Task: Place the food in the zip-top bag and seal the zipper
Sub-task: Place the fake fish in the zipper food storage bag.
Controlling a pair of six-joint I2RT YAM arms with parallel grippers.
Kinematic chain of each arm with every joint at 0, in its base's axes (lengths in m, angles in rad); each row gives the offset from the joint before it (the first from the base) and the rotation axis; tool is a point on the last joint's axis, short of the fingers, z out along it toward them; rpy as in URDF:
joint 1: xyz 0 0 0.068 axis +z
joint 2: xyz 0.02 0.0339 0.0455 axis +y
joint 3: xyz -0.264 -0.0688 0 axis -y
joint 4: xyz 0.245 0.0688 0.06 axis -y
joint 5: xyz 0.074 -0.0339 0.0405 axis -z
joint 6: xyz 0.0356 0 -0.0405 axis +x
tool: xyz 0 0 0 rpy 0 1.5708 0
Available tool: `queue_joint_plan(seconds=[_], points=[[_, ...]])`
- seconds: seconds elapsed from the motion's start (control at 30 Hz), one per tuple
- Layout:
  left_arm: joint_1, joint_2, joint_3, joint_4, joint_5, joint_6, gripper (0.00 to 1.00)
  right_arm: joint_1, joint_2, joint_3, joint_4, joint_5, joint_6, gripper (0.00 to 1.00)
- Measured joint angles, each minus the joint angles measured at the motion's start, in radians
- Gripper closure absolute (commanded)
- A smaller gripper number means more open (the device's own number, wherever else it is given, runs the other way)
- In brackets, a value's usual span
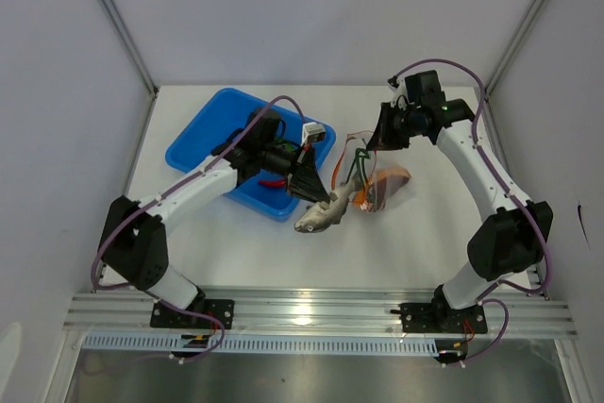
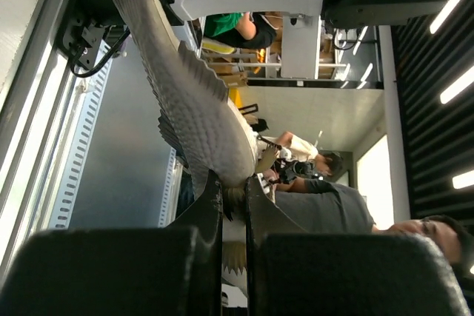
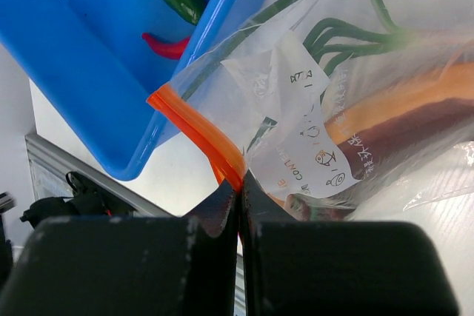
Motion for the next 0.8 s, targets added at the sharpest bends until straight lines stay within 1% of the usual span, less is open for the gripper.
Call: queue_joint_plan(seconds=[0.13,0.23,0.47,0.6,0.8], points=[[-0.007,0.108,0.058,-0.004,0.030,0.010,0.99,0.000,-0.020,-0.018,0.005,-0.014,-0.008,1.00],[-0.007,0.187,0.111,-0.044,0.035,0.027,1.00,0.000,-0.055,-0.041,0.007,-0.026,-0.017,1.00],[-0.007,0.311,0.215,-0.133,0.043,0.077,0.99,0.010,-0.161,-0.111,0.018,-0.103,-0.039,1.00],[-0.008,0.352,0.267,-0.150,0.046,0.086,0.99,0.032,-0.190,-0.149,0.026,-0.126,-0.042,1.00],[-0.008,0.403,0.272,-0.149,0.026,0.056,0.99,0.059,-0.202,-0.178,0.036,-0.120,-0.040,1.00]])
